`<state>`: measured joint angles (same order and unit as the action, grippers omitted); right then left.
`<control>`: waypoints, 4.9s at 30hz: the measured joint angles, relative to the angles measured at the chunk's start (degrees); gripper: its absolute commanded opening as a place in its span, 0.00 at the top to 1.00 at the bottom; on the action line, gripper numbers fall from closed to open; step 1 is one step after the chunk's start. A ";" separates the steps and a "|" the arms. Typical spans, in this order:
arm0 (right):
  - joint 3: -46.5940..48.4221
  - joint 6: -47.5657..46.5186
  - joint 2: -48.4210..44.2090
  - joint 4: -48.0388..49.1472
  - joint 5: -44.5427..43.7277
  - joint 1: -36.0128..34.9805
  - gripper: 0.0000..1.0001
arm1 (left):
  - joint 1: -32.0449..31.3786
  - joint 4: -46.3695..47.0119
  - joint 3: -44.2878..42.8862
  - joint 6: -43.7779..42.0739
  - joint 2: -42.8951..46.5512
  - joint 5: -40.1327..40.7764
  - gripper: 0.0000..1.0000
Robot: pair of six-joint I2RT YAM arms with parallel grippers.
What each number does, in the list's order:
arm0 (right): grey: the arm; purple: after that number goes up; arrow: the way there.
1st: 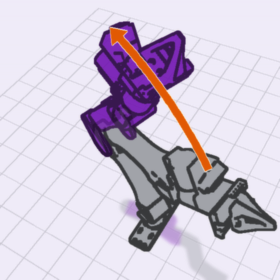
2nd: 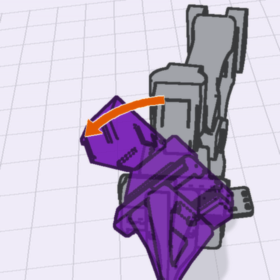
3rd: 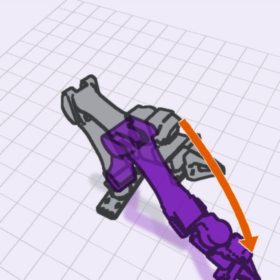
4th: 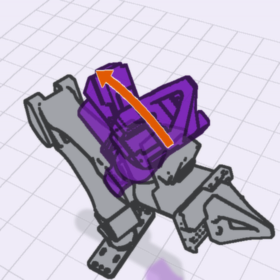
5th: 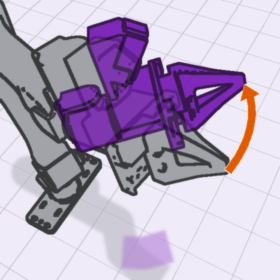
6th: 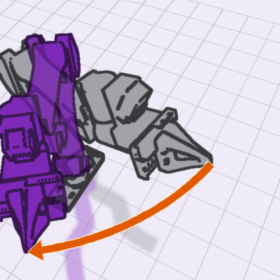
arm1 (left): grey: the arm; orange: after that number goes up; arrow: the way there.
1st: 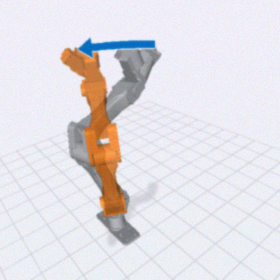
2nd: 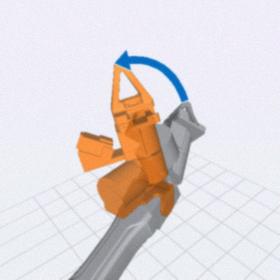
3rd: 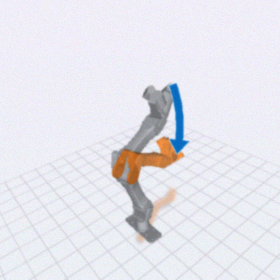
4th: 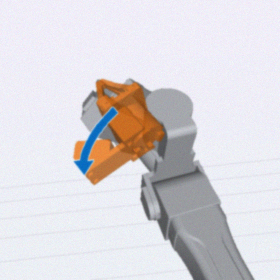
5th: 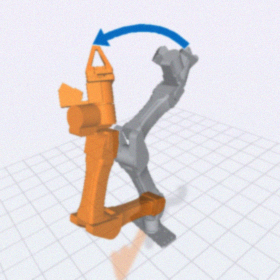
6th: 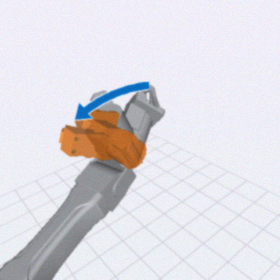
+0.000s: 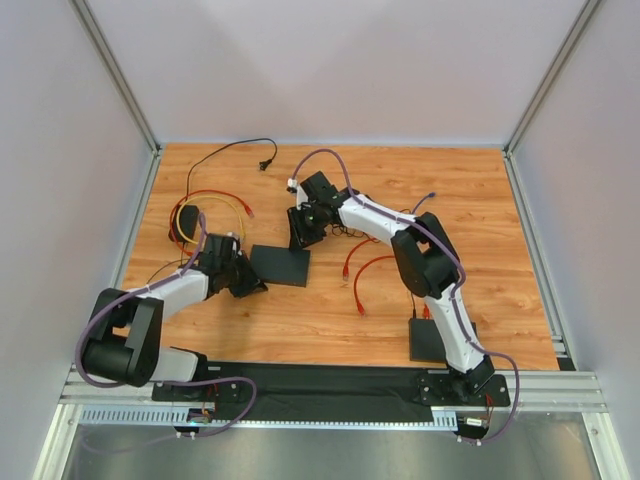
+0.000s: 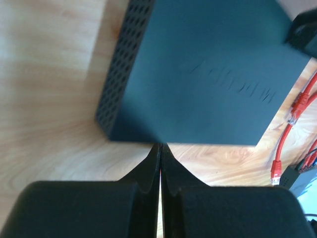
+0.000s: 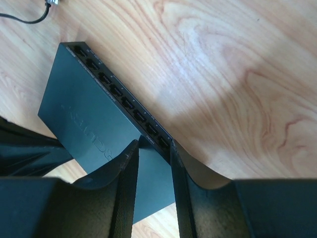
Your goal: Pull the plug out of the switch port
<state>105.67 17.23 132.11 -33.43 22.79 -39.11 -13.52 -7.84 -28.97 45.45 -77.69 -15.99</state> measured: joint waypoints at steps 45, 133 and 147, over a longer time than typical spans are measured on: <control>0.55 -4.81 -7.39 -4.50 3.87 2.58 0.44 | 0.63 -7.63 6.34 4.68 21.62 -0.37 0.52; -59.08 18.12 -69.02 -16.57 -29.68 31.26 0.54 | -1.86 -6.21 -0.72 1.97 33.81 -12.90 0.50; -64.00 39.30 -73.11 -26.23 -34.99 35.30 0.59 | -5.09 -8.15 -1.66 0.13 34.23 -22.88 0.50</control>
<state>41.67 56.53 59.00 -59.66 -12.21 -3.81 -18.61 -15.99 -30.63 45.58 -43.46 -38.87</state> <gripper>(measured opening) 0.412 0.499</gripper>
